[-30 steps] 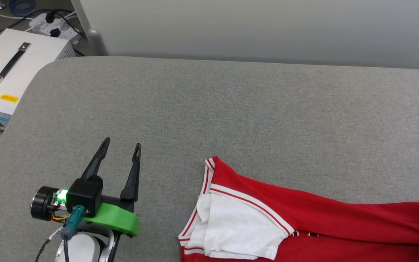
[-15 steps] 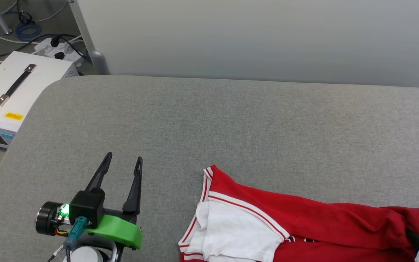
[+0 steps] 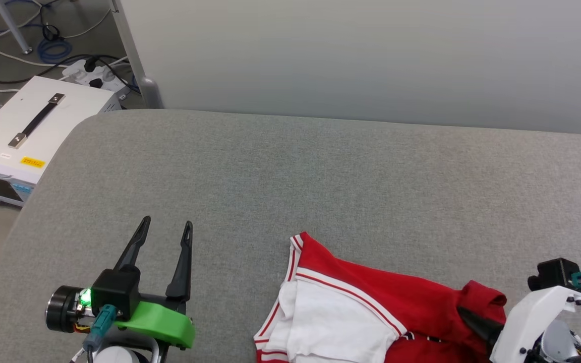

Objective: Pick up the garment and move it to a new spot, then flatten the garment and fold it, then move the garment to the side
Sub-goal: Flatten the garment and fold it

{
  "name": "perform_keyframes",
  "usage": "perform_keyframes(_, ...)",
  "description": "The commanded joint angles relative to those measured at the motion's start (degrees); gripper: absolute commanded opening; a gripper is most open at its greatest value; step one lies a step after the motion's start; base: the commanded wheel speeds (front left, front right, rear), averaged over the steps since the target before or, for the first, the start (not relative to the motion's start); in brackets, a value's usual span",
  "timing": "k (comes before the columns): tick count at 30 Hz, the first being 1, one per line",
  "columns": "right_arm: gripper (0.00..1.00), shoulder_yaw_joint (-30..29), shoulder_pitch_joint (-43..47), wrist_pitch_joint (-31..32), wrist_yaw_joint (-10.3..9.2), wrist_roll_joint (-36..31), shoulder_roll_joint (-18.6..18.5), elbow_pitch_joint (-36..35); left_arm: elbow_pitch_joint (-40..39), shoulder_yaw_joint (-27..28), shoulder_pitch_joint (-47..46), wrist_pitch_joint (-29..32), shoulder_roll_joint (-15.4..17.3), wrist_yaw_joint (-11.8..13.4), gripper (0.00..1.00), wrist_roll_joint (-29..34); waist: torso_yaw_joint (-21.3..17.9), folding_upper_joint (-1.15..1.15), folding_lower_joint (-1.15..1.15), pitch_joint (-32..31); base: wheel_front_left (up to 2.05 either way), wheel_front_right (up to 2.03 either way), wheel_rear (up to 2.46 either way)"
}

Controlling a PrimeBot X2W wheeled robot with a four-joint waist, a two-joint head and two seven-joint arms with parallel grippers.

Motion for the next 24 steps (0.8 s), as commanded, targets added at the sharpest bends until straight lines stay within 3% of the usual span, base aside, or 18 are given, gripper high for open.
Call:
perform_keyframes(1, 0.00, 1.07, -1.08, 0.19, -0.03, 1.17, 0.32, -0.50, -0.13, 0.27, 0.92, -0.34, -0.44, -0.38, 1.00, 0.33, 0.53, 0.00, 0.00, -0.15, 0.00, 0.00, 0.00)
perform_keyframes(10, 0.00, 13.15, -4.52, -10.94, -0.03, 13.45, 0.59, 7.79, -0.36, 5.27, 1.07, -0.34, -0.07, -0.21, 1.00, -0.41, 3.16, 0.00, 0.00, -0.86, 0.00, 0.00, 0.00)
perform_keyframes(24, 0.00, 26.81, -17.90, -26.75, -0.03, 19.53, 0.60, 28.67, -0.58, 6.51, 0.78, -0.34, -1.04, -1.31, 1.00, 0.66, 8.18, 0.00, 0.00, 0.52, 0.00, 0.00, 0.00)
